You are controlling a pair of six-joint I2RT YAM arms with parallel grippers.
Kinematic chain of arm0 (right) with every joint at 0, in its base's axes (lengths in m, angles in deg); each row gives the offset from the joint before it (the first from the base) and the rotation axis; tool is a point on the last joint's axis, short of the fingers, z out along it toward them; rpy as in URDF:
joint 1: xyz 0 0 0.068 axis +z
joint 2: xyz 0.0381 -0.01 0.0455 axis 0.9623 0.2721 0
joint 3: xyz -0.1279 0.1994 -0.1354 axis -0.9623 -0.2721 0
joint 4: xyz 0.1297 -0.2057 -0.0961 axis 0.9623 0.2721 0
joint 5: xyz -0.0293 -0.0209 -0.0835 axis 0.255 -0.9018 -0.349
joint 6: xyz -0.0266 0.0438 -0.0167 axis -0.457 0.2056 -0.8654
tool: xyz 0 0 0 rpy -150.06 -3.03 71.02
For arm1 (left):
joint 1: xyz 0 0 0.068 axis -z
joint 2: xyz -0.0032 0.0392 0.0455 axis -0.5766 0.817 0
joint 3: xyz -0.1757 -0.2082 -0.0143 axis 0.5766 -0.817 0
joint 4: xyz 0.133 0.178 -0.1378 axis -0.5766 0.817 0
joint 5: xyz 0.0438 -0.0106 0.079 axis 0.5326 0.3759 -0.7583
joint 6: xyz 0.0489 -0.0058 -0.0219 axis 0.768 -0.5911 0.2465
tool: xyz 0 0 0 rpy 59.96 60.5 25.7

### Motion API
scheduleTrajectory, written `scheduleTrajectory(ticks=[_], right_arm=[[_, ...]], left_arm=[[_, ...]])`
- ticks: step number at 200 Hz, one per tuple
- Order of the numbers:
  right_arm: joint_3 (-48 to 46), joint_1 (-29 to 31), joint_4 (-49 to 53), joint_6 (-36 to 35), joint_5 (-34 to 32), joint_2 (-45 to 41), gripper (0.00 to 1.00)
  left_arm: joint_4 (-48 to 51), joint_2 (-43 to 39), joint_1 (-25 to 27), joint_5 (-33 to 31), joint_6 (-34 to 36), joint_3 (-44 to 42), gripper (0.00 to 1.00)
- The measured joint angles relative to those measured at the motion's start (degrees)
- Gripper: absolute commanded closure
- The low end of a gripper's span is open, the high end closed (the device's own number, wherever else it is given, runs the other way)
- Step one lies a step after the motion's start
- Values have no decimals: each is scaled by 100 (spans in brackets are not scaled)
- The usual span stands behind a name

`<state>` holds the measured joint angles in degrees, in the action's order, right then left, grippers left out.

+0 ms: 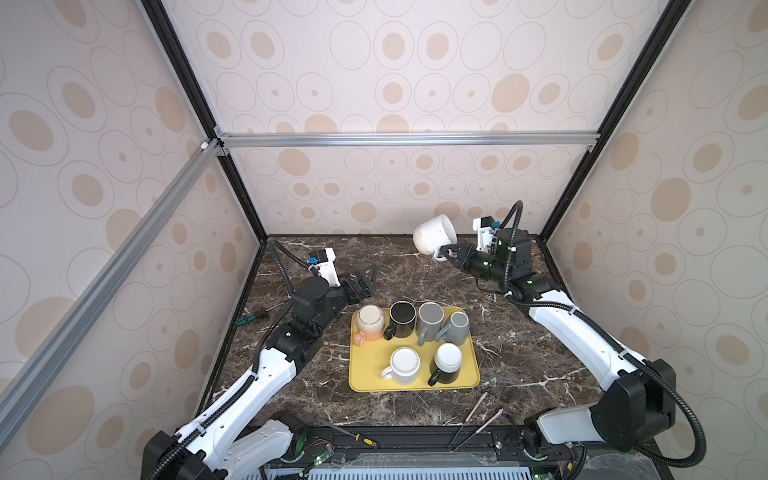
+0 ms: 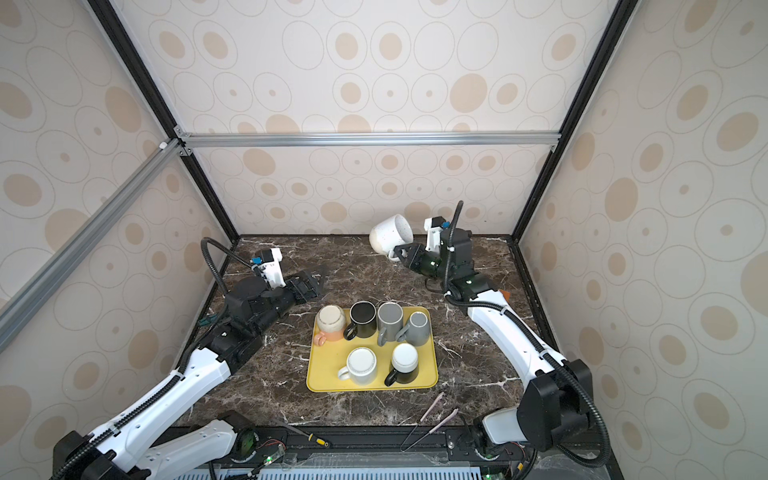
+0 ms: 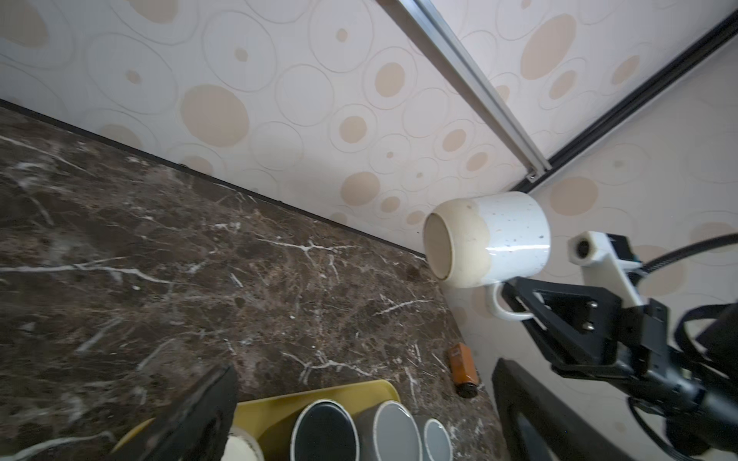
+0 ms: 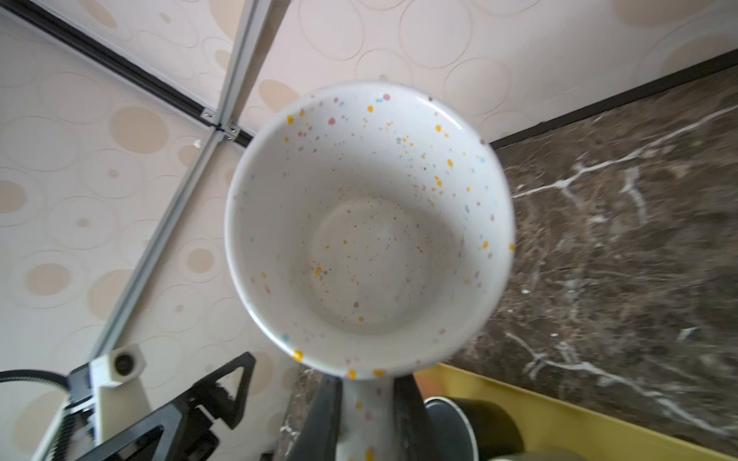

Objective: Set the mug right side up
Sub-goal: 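Open the left gripper and carry the mug away with the right gripper, then lower the mug upright toward the table with the right gripper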

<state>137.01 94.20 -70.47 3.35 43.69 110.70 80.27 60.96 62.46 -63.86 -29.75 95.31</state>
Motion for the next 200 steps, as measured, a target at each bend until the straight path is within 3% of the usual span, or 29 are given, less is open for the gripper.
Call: scheduleTrajectory(ticks=[33, 85, 148, 200], right_arm=[[667, -20, 1182, -966, -1025, 361, 100], [1075, -92, 2081, -2065, -2361, 1207, 100], [874, -586, 1899, -2573, -2874, 1602, 100], [446, -929, 1167, -2894, -3003, 1851, 100]], left_arm=[[284, -61, -7, 17, 452, -120, 1], [527, -61, -9, -219, 839, -133, 4], [367, -52, -9, -251, 874, -402, 4], [107, 0, -9, -188, 852, -612, 6]])
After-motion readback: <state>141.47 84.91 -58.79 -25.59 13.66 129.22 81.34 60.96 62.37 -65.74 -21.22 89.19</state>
